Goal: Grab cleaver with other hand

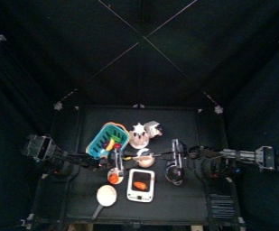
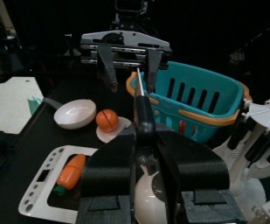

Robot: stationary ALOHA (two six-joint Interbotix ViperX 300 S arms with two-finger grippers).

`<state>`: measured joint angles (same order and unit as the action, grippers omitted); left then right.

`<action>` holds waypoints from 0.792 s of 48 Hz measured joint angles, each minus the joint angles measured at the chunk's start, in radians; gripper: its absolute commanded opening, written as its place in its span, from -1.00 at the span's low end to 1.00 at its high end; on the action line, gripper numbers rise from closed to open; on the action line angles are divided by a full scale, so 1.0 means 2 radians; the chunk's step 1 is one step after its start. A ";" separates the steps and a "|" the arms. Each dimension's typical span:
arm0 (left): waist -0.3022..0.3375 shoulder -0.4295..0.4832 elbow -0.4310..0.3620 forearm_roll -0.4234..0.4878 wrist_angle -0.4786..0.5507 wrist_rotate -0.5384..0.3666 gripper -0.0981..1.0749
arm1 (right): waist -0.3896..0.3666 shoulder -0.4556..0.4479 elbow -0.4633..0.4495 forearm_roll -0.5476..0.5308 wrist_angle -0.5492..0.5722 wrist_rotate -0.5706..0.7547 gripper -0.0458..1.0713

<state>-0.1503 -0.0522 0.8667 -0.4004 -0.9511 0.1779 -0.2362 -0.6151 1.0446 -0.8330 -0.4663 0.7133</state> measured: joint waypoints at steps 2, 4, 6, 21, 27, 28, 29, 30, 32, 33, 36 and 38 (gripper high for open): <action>0.001 -0.002 0.001 0.000 0.000 0.001 0.64 | 0.001 0.000 0.000 0.000 0.000 0.000 -0.03; 0.001 -0.002 0.002 0.000 0.000 0.001 0.64 | 0.001 0.000 0.000 0.000 0.000 0.000 -0.03; 0.001 -0.004 0.004 0.000 0.000 0.001 0.64 | 0.002 0.001 0.000 0.000 0.000 0.000 -0.03; 0.001 -0.009 0.009 0.005 0.000 0.002 0.64 | 0.004 0.000 0.000 0.000 -0.001 0.000 -0.03; 0.000 -0.010 0.009 0.006 0.001 0.002 0.64 | 0.005 0.001 0.000 0.001 -0.001 0.000 -0.03; 0.001 -0.010 0.009 0.006 0.000 0.001 0.64 | 0.005 0.001 0.000 0.001 -0.001 0.000 -0.03; 0.001 -0.010 0.009 0.007 0.000 0.002 0.64 | 0.005 0.001 0.000 0.000 -0.001 0.000 -0.03; 0.001 -0.010 0.009 0.007 0.001 0.002 0.64 | 0.005 0.001 0.000 0.000 -0.001 0.000 -0.03; 0.001 -0.010 0.009 0.007 0.000 0.002 0.64 | 0.005 0.001 0.000 0.000 0.000 0.000 -0.03; 0.000 -0.010 0.009 0.007 0.000 0.002 0.64 | 0.005 0.001 0.000 0.000 -0.001 0.000 -0.03; 0.001 -0.010 0.009 0.007 0.000 0.002 0.64 | 0.005 0.001 0.000 0.001 -0.001 0.000 -0.03; 0.001 -0.009 0.009 0.007 0.000 0.002 0.64 | 0.005 0.001 0.000 0.001 -0.001 0.000 -0.03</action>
<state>-0.1488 -0.0706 0.8851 -0.3866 -0.9511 0.1810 -0.2255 -0.6136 1.0446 -0.8314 -0.4679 0.7133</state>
